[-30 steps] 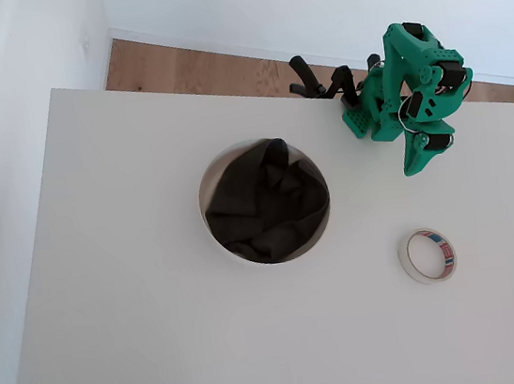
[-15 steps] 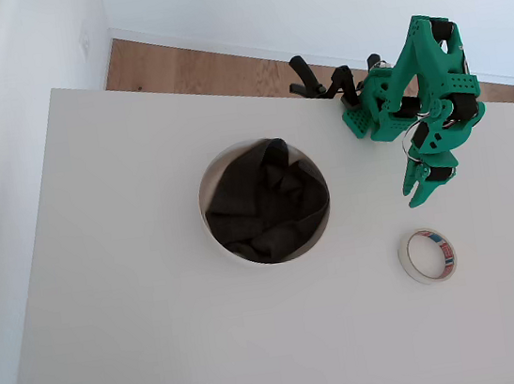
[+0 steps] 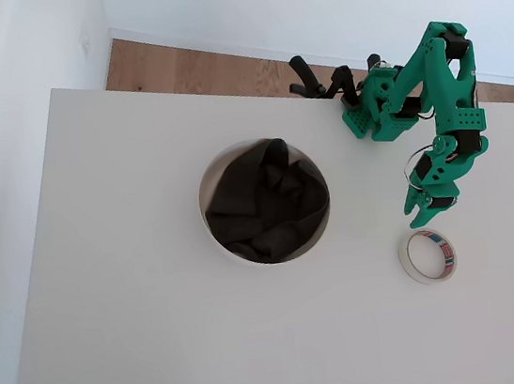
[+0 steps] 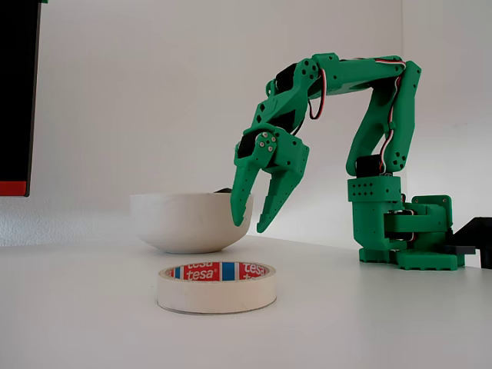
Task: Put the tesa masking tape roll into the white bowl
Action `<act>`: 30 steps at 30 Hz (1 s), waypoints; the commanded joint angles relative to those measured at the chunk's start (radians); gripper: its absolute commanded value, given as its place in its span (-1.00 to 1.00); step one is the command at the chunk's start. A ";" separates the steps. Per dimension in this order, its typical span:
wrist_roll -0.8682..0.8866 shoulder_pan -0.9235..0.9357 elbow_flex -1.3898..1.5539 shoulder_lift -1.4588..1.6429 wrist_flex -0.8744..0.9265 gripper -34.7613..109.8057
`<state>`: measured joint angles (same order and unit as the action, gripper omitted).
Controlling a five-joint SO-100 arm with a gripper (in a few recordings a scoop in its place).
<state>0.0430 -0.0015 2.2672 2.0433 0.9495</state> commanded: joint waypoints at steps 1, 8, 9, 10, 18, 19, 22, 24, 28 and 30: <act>0.015 -0.023 -0.097 -0.003 -0.014 -0.36; 0.026 -0.078 -0.163 -0.106 -0.017 -0.34; 0.029 -0.091 -0.163 -0.118 -0.023 -0.35; 0.031 -0.101 -0.163 -0.127 -0.031 -0.35; 0.058 -0.172 -0.164 -0.172 -0.055 -0.35; 0.060 -0.176 -0.164 -0.179 -0.057 -0.35; 0.060 -0.183 -0.164 -0.196 -0.069 -0.35; 0.061 -0.186 -0.164 -0.206 -0.077 -0.34; 0.074 -0.196 -0.164 -0.227 -0.092 -0.34; 0.080 -0.202 -0.164 -0.236 -0.097 -0.34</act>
<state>0.1028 -0.1856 2.1629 1.7840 0.8575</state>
